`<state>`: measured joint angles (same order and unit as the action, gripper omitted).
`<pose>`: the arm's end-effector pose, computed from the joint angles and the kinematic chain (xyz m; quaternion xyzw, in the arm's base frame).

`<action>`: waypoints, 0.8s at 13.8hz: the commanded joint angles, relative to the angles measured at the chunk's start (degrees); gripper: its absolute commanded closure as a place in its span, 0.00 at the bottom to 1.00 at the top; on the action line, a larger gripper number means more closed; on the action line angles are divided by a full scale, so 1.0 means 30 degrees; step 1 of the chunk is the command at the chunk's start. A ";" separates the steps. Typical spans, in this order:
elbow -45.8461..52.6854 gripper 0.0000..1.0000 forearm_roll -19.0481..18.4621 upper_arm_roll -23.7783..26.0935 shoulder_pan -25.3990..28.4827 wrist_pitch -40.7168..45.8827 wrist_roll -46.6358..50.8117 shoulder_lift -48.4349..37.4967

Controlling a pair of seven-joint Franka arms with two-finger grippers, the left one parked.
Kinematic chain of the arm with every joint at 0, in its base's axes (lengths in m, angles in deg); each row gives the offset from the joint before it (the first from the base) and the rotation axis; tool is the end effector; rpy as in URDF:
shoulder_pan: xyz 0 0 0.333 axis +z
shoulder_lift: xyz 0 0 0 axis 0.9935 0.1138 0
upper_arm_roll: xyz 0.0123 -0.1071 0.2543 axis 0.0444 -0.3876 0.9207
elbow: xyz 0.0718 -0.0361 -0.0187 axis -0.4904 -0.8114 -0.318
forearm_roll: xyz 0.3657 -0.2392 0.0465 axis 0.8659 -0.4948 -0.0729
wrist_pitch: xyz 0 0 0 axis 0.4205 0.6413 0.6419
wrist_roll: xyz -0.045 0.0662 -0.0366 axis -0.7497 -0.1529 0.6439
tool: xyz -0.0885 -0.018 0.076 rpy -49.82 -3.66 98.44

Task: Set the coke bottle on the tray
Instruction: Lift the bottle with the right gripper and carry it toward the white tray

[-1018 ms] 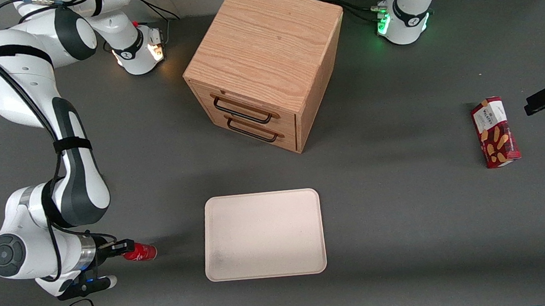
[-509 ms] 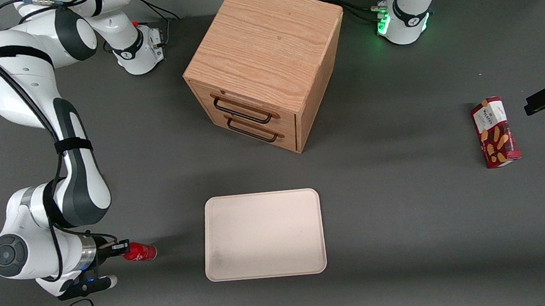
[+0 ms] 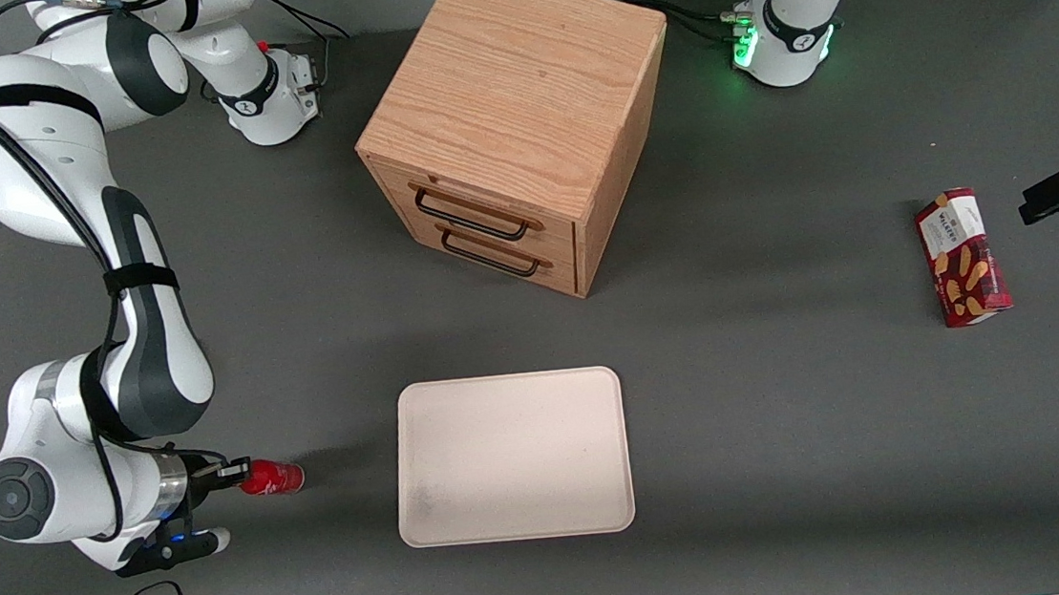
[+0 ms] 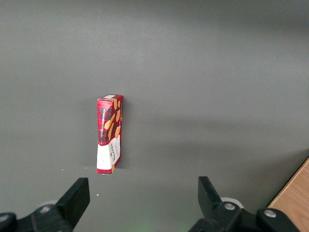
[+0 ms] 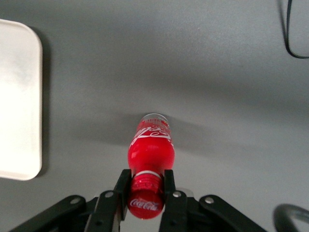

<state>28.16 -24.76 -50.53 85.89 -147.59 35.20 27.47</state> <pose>0.7753 0.0634 0.3024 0.9956 0.0722 -0.0597 0.0024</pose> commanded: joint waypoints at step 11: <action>0.0228 1.00 -0.0834 -0.0412 -0.0224 0.6757 0.0300 -0.5355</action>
<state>29.05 -25.51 -51.91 84.82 -127.93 35.20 12.02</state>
